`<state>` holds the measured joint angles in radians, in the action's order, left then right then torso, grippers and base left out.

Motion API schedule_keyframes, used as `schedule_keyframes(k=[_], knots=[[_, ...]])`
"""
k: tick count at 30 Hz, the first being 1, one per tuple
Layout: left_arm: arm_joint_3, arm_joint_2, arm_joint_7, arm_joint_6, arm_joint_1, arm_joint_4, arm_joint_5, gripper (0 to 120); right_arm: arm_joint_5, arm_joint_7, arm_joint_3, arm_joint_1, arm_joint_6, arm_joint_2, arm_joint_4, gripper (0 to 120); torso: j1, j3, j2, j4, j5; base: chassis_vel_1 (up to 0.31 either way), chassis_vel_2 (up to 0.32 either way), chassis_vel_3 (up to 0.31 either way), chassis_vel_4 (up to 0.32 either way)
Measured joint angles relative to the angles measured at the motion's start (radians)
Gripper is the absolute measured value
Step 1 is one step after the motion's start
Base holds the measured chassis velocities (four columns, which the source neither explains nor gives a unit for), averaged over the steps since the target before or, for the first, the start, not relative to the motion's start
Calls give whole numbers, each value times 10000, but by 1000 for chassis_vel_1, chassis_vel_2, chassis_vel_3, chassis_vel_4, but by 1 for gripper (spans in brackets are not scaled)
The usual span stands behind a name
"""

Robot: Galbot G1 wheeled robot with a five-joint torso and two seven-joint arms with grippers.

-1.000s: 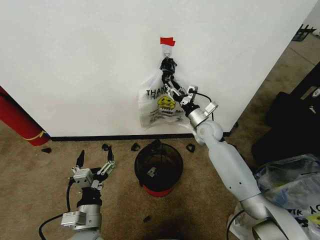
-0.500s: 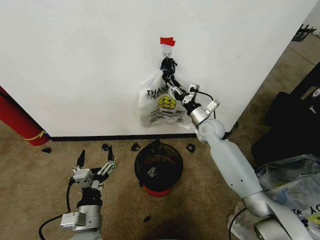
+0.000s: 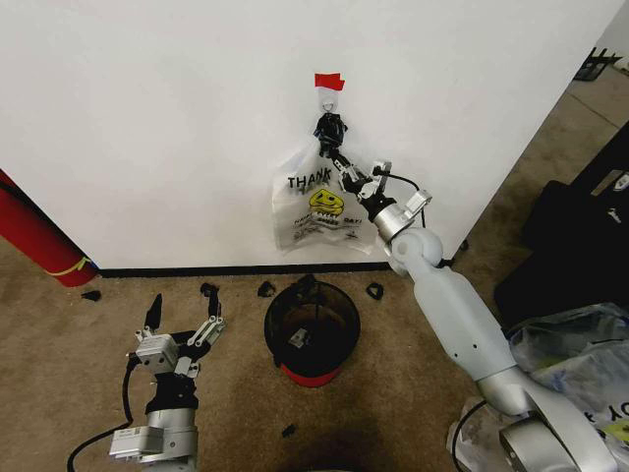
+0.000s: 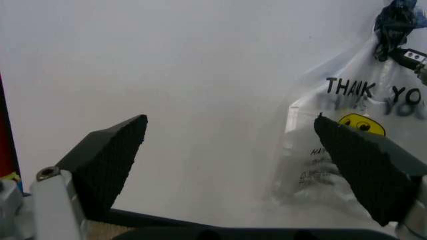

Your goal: Pick up the garbage bag from the wall and place it over the trash bin.

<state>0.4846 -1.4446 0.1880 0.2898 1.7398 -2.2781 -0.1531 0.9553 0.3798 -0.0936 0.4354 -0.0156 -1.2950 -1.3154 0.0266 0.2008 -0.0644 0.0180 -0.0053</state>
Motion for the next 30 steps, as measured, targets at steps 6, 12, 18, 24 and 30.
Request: schedule_keyframes(k=[6,12,18,24,30], knots=[[-33,-45,-1,4,-15,13,0,99,0,-6,12,56,-19,100,-48,0,0,0,0,1,-1,0,0,0,0],[-56,-40,6,6,-51,91,-2,99,-95,-91,-49,546,-302,271,-423,0,0,0,0,1,0,0,0,0,0],[-108,-42,10,-19,-85,111,-2,99,-105,-116,-114,1194,-331,598,-1255,0,0,0,0,1,1,0,0,0,0],[-129,1,22,-56,-154,145,-2,99,-181,-112,-270,1761,-333,811,-1885,0,0,0,0,1,1,0,0,0,0],[-160,8,25,-66,-155,152,-2,99,-481,25,-511,2574,-412,1009,-2595,0,-1,-1,0,2,0,0,0,0,0]])
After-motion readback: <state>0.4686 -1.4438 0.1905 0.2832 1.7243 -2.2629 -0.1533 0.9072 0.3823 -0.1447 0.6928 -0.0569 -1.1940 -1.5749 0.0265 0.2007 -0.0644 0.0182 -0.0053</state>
